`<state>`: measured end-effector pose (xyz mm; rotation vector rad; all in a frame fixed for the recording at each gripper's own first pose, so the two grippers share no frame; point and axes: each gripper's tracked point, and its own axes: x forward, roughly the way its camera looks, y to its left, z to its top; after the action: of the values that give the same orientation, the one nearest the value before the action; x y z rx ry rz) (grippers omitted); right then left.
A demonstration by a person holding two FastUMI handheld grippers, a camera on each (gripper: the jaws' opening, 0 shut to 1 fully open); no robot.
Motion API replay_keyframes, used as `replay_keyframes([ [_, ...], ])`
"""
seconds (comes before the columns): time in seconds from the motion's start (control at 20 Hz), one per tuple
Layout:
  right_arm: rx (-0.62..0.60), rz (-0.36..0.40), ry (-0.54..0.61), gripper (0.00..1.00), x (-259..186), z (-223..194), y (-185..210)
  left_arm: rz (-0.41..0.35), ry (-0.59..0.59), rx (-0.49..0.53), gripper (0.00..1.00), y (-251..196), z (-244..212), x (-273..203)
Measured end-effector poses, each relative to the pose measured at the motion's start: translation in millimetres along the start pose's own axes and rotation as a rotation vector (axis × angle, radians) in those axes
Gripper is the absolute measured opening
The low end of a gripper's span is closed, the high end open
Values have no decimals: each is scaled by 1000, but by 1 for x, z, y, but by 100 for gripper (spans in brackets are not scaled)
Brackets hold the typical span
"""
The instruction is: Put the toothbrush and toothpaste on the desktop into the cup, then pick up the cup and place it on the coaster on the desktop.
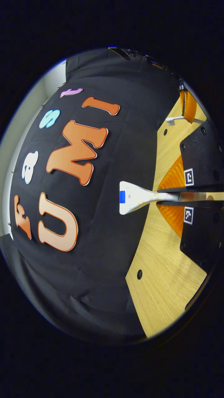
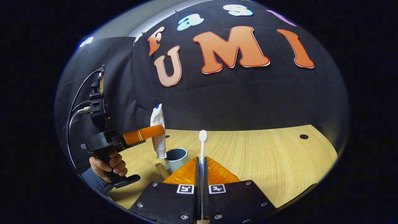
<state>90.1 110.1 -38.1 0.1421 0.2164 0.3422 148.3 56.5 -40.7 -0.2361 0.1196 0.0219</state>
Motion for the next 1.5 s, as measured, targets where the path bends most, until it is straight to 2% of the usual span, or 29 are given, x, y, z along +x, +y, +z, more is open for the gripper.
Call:
replay_keyframes([
  [0.2, 3, 2, -2, 2, 11, 0, 1, 20, -19, -8, 10, 17, -2, 23],
  [0.6, 23, 17, -38, 2, 32, 24, 10, -11, 47, -73, 10, 20, -35, 37],
  [0.9, 3, 79, -131, 2, 55, 71, 42, -21, 47, -24, 10, 21, -42, 21],
  [1.1, 20, 111, -151, 2, 67, 75, 58, -21, 56, -12, 13, 25, -41, 17],
  [1.35, 49, 112, -155, 2, 75, 73, 63, -45, 116, -9, 17, 15, -57, 12],
  [1.5, 117, 156, -171, 3, 78, 78, 74, -77, 152, 0, 21, 10, -64, 1],
])
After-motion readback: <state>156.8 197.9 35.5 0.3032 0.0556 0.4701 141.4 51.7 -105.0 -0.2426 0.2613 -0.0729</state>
